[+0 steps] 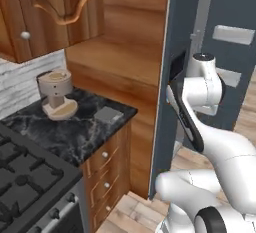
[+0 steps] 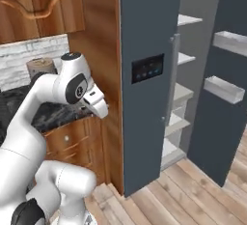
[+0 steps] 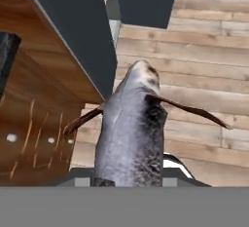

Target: Take the fish from the fridge and place it on the digital scale on the counter by the fridge. Wait a few seconds for a reading, then move it to the plate on the dining counter.

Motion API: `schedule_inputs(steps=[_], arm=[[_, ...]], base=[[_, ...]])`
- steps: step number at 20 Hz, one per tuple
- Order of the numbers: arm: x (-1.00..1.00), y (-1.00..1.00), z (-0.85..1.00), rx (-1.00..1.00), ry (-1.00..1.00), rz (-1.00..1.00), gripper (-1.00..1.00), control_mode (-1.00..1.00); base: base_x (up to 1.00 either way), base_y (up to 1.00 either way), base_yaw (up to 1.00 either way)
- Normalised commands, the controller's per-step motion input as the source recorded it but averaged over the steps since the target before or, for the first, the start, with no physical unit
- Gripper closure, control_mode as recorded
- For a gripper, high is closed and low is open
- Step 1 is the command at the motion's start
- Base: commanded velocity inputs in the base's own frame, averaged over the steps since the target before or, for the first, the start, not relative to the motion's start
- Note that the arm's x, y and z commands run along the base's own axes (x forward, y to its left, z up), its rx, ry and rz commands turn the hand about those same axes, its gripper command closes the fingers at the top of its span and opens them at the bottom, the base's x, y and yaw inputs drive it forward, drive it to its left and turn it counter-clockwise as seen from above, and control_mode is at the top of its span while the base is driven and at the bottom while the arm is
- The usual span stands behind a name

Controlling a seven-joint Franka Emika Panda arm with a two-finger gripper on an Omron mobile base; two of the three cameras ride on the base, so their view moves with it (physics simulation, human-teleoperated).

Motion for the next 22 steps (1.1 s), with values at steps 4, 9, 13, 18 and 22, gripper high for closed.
schedule_inputs(steps=[4,9,13,18,22], arm=[[0.0,0.0,0.0,0.0,0.0,0.0,1.0,1.0],[0.0,0.0,0.0,0.0,0.0,0.0,1.0,1.0],[0.0,0.0,0.0,0.0,0.0,0.0,1.0,1.0],[0.0,0.0,0.0,0.0,0.0,0.0,1.0,1.0],[0.0,0.0,0.0,0.0,0.0,0.0,1.0,1.0]], base=[[-1.0,0.0,-0.74],[-1.0,0.0,-0.68],[-1.0,-0.09,-0.56],[-1.0,-0.03,-0.47],[-0.97,-0.05,-0.31]])
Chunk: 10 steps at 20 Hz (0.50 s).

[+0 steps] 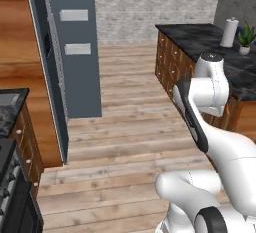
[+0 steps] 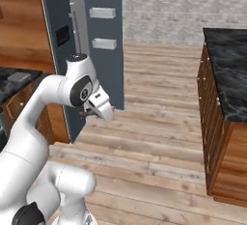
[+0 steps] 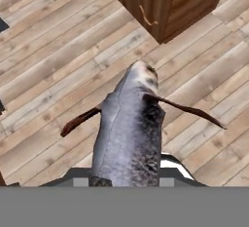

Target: Take the fish from the fridge and place it on the digital scale on the counter by the fridge. Wait a few seconds for a reading, then move it to the plate on the dining counter.

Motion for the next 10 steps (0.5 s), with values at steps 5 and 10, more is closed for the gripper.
schedule_inputs(steps=[5,10], arm=[[0.0,0.0,0.0,0.0,0.0,0.0,1.0,1.0],[0.0,0.0,0.0,0.0,0.0,0.0,1.0,1.0]], base=[[-0.27,-0.57,0.03],[0.0,-0.99,0.22]])
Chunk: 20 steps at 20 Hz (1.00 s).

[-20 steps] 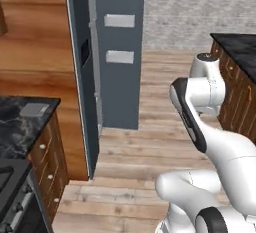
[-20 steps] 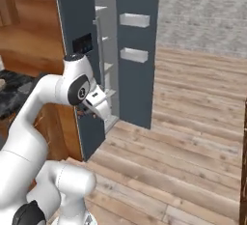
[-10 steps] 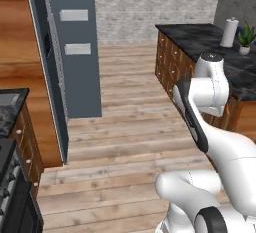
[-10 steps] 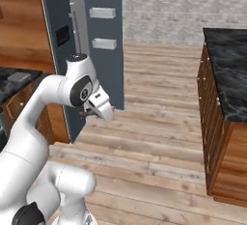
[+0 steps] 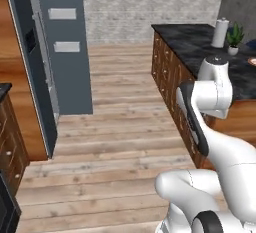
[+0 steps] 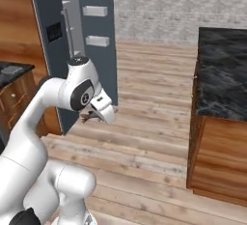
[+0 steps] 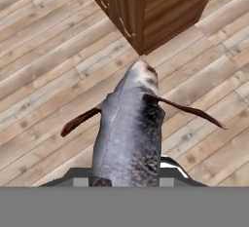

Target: Take the fish from the fridge and place it on the digital scale on the counter by the fridge. Wait a few seconds for a reading, then move it to the plate on the dining counter.

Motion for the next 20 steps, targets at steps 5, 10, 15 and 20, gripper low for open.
schedule_inputs(steps=[5,10,15,20], arm=[[0.0,0.0,0.0,0.0,0.0,0.0,1.0,1.0],[0.0,0.0,0.0,0.0,0.0,0.0,1.0,1.0],[0.0,0.0,0.0,0.0,0.0,0.0,1.0,1.0],[0.0,0.0,0.0,0.0,0.0,0.0,1.0,1.0]], base=[[0.0,-1.0,0.28],[0.0,-1.0,0.27],[0.0,-1.0,0.29],[0.02,-1.0,0.35]])
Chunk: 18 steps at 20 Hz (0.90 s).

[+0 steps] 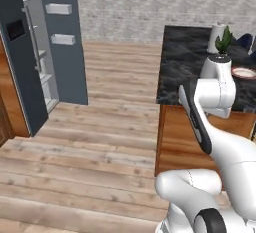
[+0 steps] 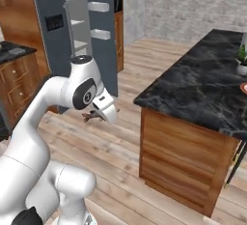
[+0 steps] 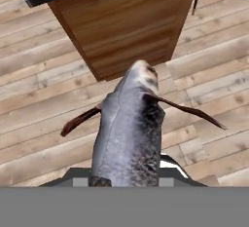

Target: Take the fish from the fridge and place it on the digital scale on the counter by the fridge. Wait a few seconds for a reading, then move it to the plate on the dining counter.

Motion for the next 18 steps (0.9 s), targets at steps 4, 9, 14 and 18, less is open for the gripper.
schedule_inputs(steps=[4,9,14,18], arm=[[0.0,0.0,0.0,0.0,0.0,0.0,1.0,1.0],[0.0,0.0,0.0,0.0,0.0,0.0,1.0,1.0],[0.0,0.0,0.0,0.0,0.0,0.0,1.0,1.0],[0.0,0.0,0.0,0.0,0.0,0.0,1.0,1.0]], base=[[0.06,-1.0,0.37],[0.03,-1.0,0.39],[0.0,-1.0,0.41],[0.0,-1.0,0.43]])
